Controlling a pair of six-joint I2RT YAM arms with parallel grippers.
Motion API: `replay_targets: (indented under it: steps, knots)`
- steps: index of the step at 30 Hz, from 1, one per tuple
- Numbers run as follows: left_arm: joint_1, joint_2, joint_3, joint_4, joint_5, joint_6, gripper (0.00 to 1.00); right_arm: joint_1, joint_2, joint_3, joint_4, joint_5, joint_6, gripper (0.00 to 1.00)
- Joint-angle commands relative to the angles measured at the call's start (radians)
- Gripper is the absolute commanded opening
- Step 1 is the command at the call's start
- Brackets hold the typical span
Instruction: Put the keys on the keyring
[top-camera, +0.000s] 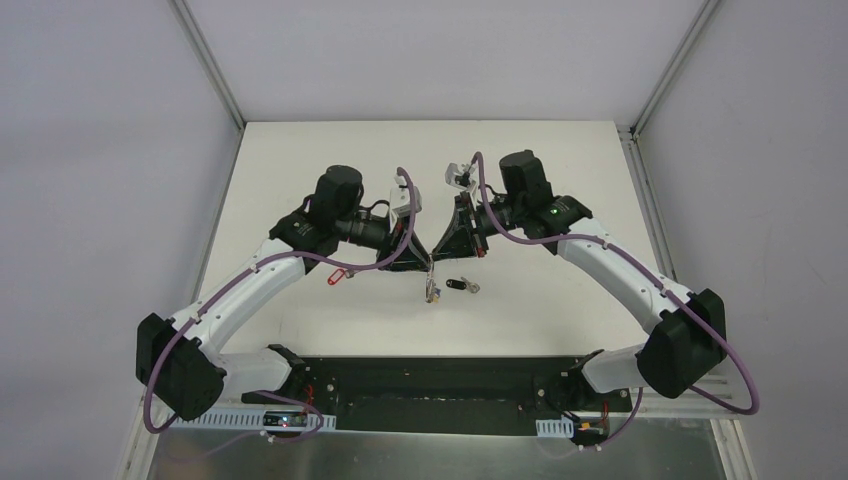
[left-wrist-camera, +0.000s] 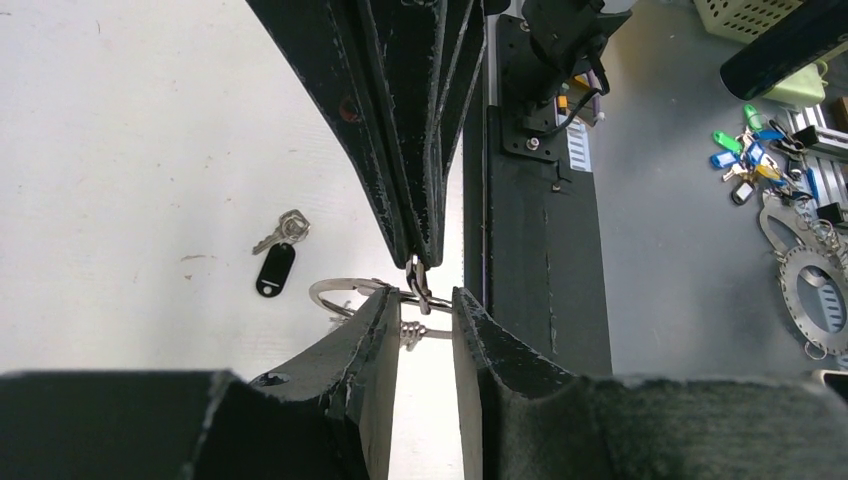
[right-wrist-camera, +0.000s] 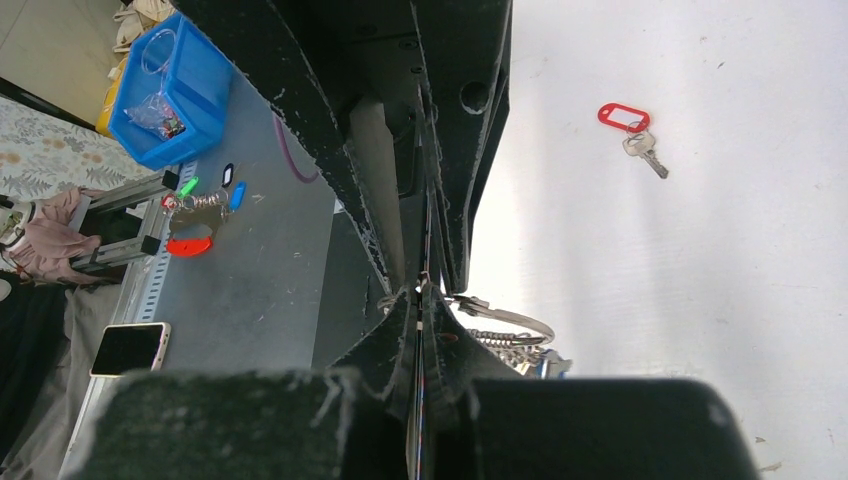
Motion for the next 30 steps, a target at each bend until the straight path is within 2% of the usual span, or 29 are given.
replay_targets:
  steps: [1,30]
  knots:
    - [0.001,-0.026,0.012,0.045,0.036,-0.022,0.26,-0.005,-0.036,0.006,0.041,-0.018,0.005,0.0]
    - [0.001,0.011,0.034,0.097,0.046,-0.096,0.1,-0.004,-0.025,0.0,0.042,-0.012,0.005,0.0]
